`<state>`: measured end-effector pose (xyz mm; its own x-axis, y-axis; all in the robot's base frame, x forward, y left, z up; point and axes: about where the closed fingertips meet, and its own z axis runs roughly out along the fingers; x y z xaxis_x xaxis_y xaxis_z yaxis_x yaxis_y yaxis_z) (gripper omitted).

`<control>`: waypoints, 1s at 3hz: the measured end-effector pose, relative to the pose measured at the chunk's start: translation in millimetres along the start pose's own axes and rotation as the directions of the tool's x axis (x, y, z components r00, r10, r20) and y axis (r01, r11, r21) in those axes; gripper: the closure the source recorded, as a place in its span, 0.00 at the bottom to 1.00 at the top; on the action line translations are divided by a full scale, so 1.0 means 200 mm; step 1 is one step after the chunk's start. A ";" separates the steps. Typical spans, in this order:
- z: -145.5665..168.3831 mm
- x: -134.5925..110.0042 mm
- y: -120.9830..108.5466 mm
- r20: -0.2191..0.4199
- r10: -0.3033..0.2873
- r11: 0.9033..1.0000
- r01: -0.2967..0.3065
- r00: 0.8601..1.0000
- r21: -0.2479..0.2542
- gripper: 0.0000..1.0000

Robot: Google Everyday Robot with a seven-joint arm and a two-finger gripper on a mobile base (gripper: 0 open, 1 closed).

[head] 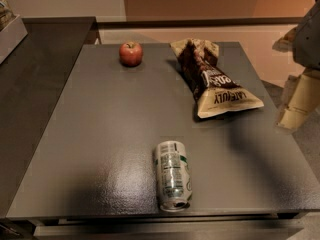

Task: Pick 7up can

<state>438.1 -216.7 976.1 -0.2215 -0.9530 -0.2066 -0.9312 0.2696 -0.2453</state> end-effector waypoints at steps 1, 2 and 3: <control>0.00 -0.01 0.00 0.000 -0.006 1.000 0.006 1.000 0.003 0.00; 0.00 -0.08 0.00 0.030 -0.073 0.997 0.073 0.997 -0.002 0.00; 0.00 -0.21 0.04 0.091 -0.192 0.981 0.194 0.977 -0.015 0.00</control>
Offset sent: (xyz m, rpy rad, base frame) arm 0.0054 0.0384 0.0014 0.0234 -0.0086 0.1948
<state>440.6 -174.8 983.3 -0.0117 -0.9704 -0.2413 -0.9606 0.0779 -0.2666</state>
